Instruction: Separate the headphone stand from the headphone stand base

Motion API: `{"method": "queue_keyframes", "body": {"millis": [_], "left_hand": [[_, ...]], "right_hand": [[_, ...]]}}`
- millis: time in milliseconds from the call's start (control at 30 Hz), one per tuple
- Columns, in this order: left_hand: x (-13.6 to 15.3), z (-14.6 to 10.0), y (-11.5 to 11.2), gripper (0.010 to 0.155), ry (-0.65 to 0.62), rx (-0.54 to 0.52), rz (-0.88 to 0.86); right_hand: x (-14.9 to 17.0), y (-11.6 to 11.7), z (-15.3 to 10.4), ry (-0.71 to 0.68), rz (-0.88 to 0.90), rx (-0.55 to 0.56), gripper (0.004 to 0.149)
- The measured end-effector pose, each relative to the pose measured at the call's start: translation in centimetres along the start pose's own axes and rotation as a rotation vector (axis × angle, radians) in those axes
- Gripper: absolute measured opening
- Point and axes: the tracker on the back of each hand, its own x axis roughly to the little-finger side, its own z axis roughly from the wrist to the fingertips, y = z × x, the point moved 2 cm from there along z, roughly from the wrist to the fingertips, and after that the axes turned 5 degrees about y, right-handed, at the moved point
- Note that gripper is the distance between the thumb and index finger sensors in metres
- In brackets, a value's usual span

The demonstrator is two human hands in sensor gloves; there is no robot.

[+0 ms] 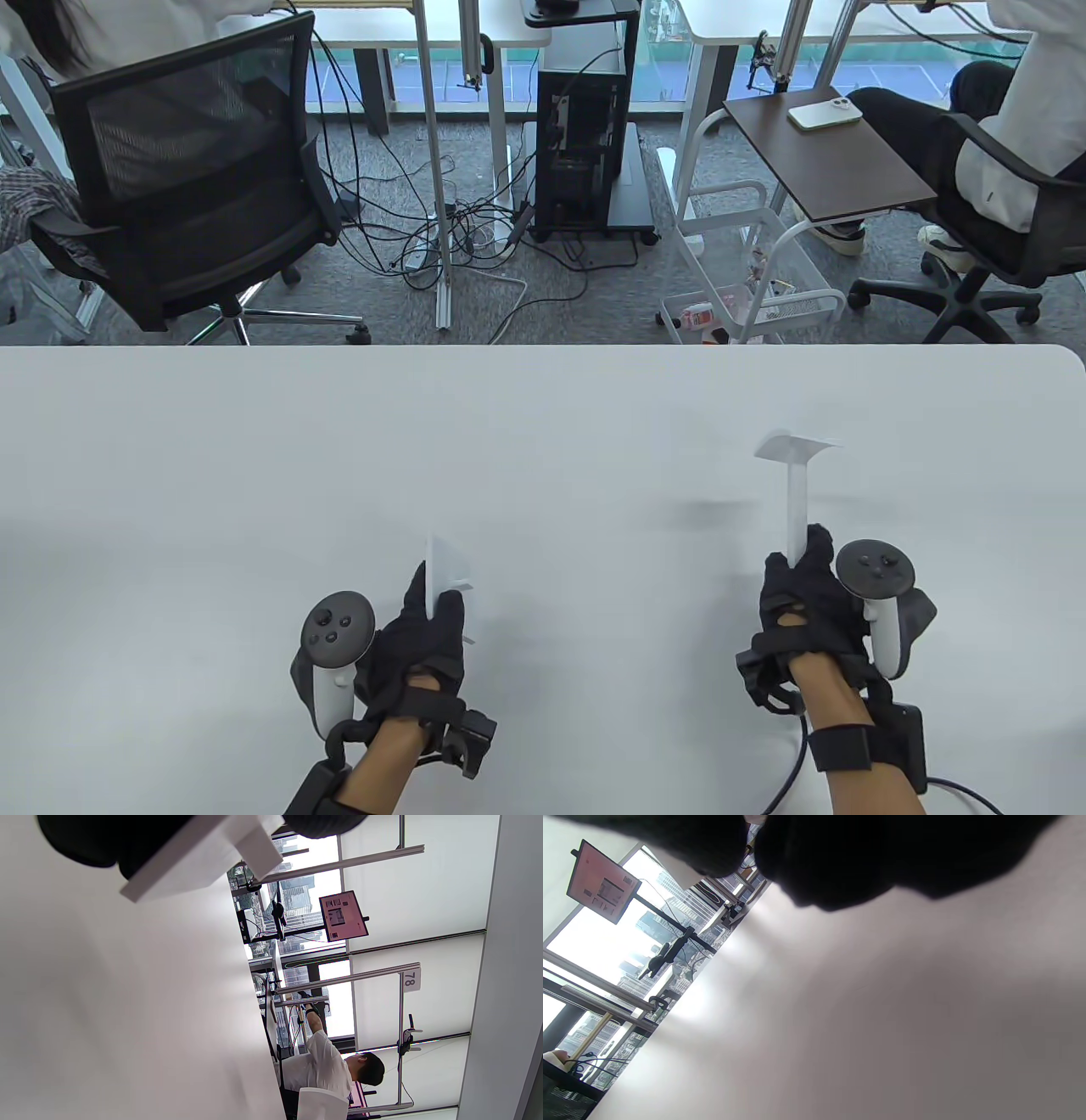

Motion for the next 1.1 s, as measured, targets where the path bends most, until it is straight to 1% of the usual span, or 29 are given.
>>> {"method": "queue_keyframes", "body": {"millis": [67, 200, 400, 433, 567, 667, 900, 933, 967, 1000, 1100], "left_hand": [[0.0, 0.0, 0.1, 0.069, 0.003, -0.006, 0.001], [0.1, 0.1, 0.3, 0.069, 0.009, -0.014, 0.0], [0.0, 0.0, 0.5, 0.069, 0.018, -0.021, 0.0], [0.1, 0.0, 0.5, 0.068, 0.019, -0.023, 0.002], [0.1, 0.0, 0.6, 0.069, 0.027, -0.021, -0.002], [0.2, 0.0, 0.6, 0.069, 0.03, -0.021, 0.004], [0.3, 0.1, 0.9, 0.068, 0.037, -0.031, 0.001], [0.3, 0.0, 0.9, 0.069, 0.041, -0.032, 0.0], [0.3, 0.0, 0.9, 0.068, 0.043, -0.032, -0.003], [0.3, 0.0, 1.0, 0.069, 0.044, -0.032, -0.005], [0.3, 0.1, 1.0, 0.069, 0.041, -0.033, -0.002]], "right_hand": [[0.4, -0.3, 0.4, 0.051, -0.073, 0.031, 0.069], [1.5, -0.3, 1.2, 0.126, -0.166, 0.068, 0.063], [2.0, -0.2, 1.9, 0.186, -0.254, 0.11, 0.058], [2.0, -0.3, 2.0, 0.182, -0.271, 0.136, 0.058], [1.7, -0.3, 2.1, 0.188, -0.273, 0.154, 0.057], [1.4, -0.3, 2.1, 0.191, -0.35, 0.187, 0.057], [0.8, 0.1, 2.4, 0.231, -0.458, 0.155, 0.058], [0.8, 0.3, 2.4, 0.242, -0.491, 0.145, 0.057], [0.7, 0.3, 2.3, 0.251, -0.533, 0.16, 0.058], [0.6, 0.3, 2.3, 0.254, -0.532, 0.168, 0.058], [1.0, 0.3, 2.5, 0.252, -0.503, 0.143, 0.059]]}}
